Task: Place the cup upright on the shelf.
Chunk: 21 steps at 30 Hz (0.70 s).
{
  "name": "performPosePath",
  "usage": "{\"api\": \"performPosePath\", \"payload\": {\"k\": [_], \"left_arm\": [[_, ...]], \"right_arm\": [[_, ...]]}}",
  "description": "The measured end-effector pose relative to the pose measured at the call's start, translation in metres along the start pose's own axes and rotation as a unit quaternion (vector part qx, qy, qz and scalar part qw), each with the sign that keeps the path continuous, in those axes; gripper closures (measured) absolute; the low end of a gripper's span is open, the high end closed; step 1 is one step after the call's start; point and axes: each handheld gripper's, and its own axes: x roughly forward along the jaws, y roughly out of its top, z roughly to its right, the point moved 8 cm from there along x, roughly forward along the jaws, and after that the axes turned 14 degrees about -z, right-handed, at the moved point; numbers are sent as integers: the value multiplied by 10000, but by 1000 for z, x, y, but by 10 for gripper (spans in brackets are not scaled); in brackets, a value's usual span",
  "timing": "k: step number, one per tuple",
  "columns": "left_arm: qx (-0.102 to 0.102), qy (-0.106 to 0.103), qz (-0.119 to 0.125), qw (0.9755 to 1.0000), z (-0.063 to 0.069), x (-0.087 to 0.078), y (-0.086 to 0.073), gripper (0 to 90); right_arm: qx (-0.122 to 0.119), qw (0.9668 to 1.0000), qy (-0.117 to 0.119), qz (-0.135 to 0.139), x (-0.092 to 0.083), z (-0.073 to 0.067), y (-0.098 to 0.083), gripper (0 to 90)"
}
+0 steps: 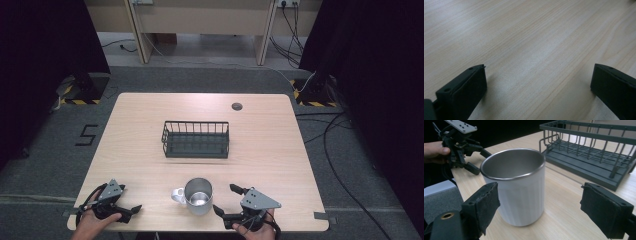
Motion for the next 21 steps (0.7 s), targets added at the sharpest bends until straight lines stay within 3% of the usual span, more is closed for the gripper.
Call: {"api": "performPosePath", "payload": {"k": [21], "left_arm": [[-1, 1, 1, 10000, 0, 0, 0, 0]], "right_arm": [[-270, 9992, 305, 63, 20, -23, 17, 150]]}}
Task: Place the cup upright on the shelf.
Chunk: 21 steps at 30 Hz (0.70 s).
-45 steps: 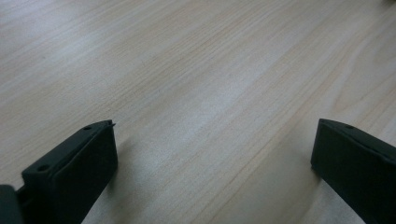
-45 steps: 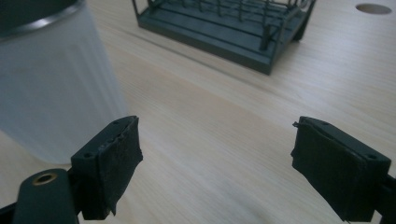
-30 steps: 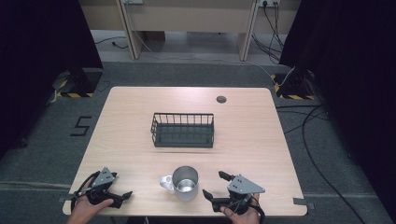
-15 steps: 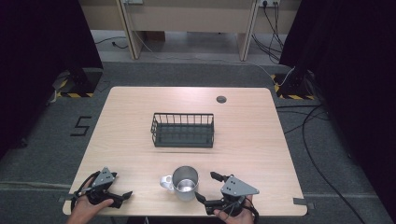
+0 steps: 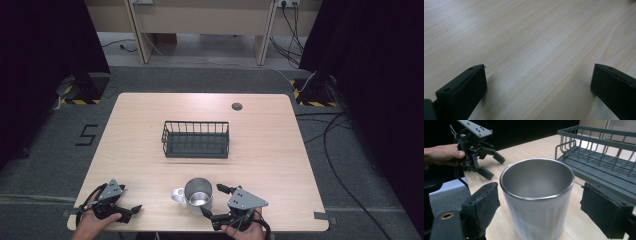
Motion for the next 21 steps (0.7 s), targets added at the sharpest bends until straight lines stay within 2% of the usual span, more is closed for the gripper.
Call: {"api": "performPosePath", "payload": {"k": [6, 9, 16, 21], "left_arm": [[1, -1, -1, 10000, 0, 0, 0, 0], [2, 0, -2, 10000, 0, 0, 0, 0], [2, 1, -3, 10000, 0, 0, 0, 0], [2, -1, -2, 10000, 0, 0, 0, 0]], "right_arm": [[-52, 10000, 49, -21, 9, -3, 5, 147], [-39, 10000, -7, -24, 15, -1, 7, 135], [1, 9998, 184, 42, 25, 1, 11, 80], [-42, 9997, 221, 51, 31, 1, 14, 60]]}}
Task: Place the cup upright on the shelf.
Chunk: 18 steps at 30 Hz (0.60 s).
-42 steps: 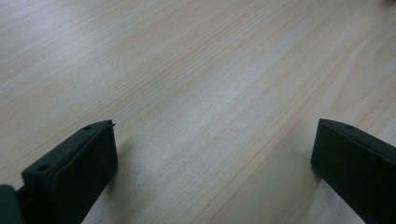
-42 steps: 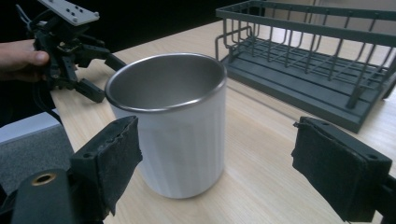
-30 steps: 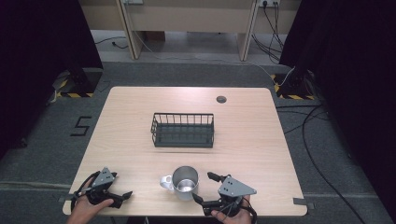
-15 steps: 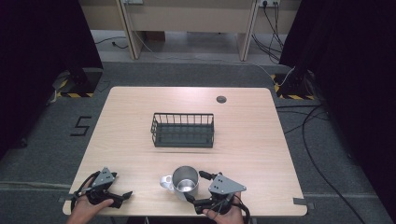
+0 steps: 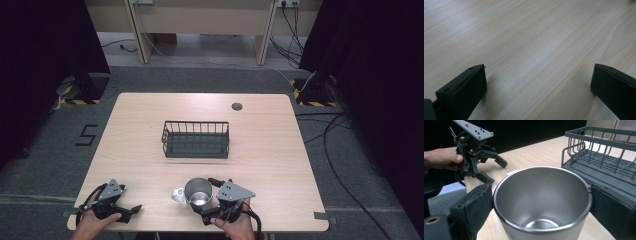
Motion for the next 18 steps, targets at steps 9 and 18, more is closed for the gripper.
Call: {"api": "performPosePath", "payload": {"k": [9, 18], "left_arm": [[-2, 0, 2, 10000, 0, 0, 0, 0], [-2, 0, 2, 10000, 0, 0, 0, 0]], "right_arm": [[37, 9999, 142, 48, 14, 2, 4, 40], [20, 9999, 165, 19, 23, 2, 4, 41]]}}
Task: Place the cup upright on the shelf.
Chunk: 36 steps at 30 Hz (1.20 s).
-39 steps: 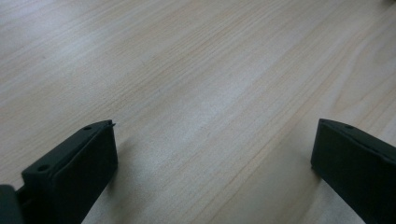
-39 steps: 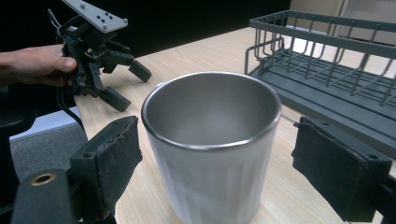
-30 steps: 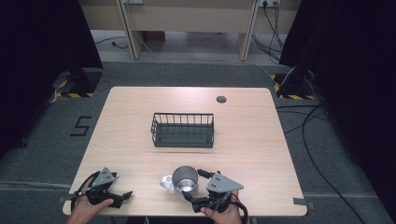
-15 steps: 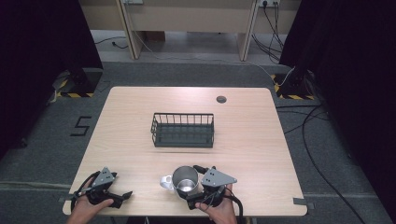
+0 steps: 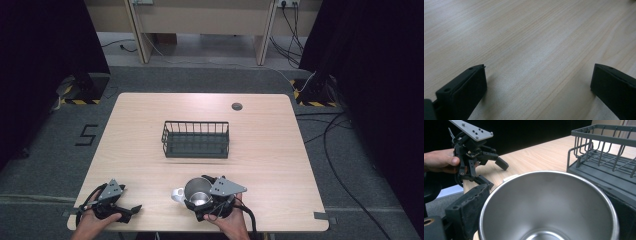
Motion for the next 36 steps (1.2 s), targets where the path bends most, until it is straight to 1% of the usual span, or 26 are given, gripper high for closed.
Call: {"api": "performPosePath", "payload": {"k": [6, 11, 15, 17, 21, 22, 25, 32, 36], "left_arm": [[1, -1, 0, 10000, 0, 0, 0, 0], [-1, -1, 1, 10000, 0, 0, 0, 0], [0, -1, -1, 10000, 0, 0, 0, 0], [-2, -1, 2, 10000, 0, 0, 0, 0], [0, -1, 0, 10000, 0, 0, 0, 0], [-1, 0, 0, 10000, 0, 0, 0, 0], [-1, 0, 1, 10000, 0, 0, 0, 0], [-1, -4, 4, 10000, 0, 0, 0, 0], [-1, 0, 1, 10000, 0, 0, 0, 0]], "right_arm": [[-22, 10000, -17, 56, 1, 0, 1, 53], [-49, 10000, -60, 41, 1, -1, 2, 57], [-18, 10000, -32, 6, -1, 0, 4, 59], [-56, 10000, -63, 32, -4, 0, 9, 60], [-38, 9999, -94, 81, -8, 3, 15, 60], [-56, 9998, -122, 115, -10, 5, 20, 60], [-38, 9998, -133, 138, -13, 9, 26, 60], [-21, 9997, -177, 143, -13, 18, 39, 61], [-13, 9997, -157, 173, -13, 23, 47, 61]]}}
